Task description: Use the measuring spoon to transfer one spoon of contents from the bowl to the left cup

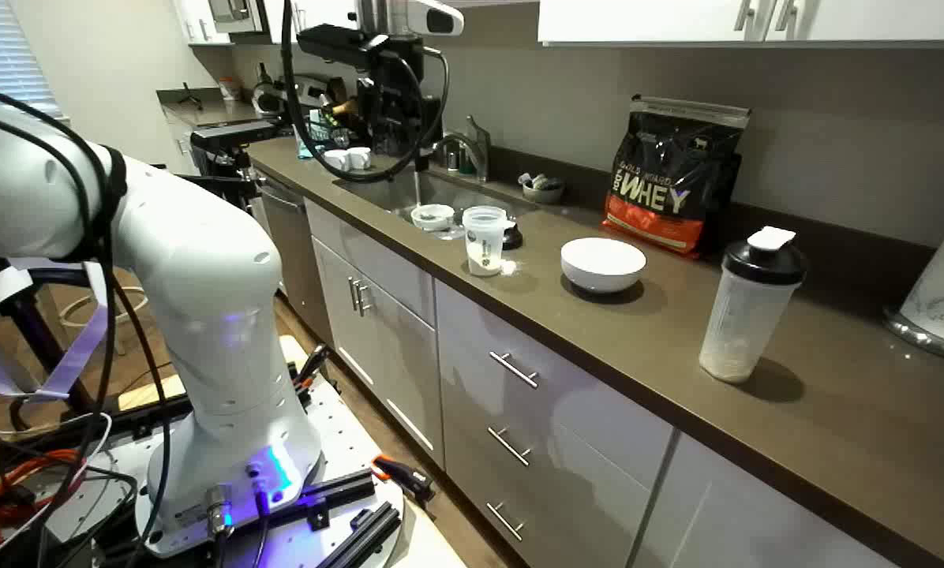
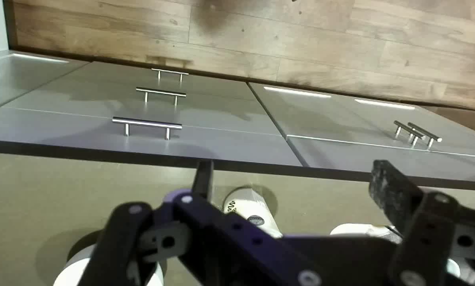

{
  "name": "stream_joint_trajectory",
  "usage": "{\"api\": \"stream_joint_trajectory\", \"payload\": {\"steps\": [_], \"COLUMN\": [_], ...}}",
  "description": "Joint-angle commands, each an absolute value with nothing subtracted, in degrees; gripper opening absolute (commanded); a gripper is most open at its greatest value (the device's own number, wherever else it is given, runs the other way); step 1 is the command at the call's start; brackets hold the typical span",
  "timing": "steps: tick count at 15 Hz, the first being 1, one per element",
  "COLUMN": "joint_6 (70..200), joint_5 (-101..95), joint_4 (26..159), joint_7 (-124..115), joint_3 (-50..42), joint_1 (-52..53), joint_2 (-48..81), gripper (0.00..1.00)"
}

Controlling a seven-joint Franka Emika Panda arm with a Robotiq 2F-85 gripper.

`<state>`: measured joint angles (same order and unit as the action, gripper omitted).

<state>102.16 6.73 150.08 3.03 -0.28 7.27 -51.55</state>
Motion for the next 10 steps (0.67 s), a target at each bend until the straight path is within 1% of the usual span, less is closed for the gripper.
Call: {"api": "stream_joint_trajectory", "payload": {"steps": [1, 8, 10], "joint_6": [101.95, 101.95, 103.01], "joint_5": [7.20, 7.20, 5.60], "joint_4": [149.93, 149.93, 148.98], "joint_7": [3.54, 3.54, 3.30], "joint_3": [0.28, 0.28, 1.87], "joint_1": [6.47, 6.47, 6.37], "joint_2": [-51.49, -51.49, -49.26], "gripper": [1.00, 1.00, 1.00]}}
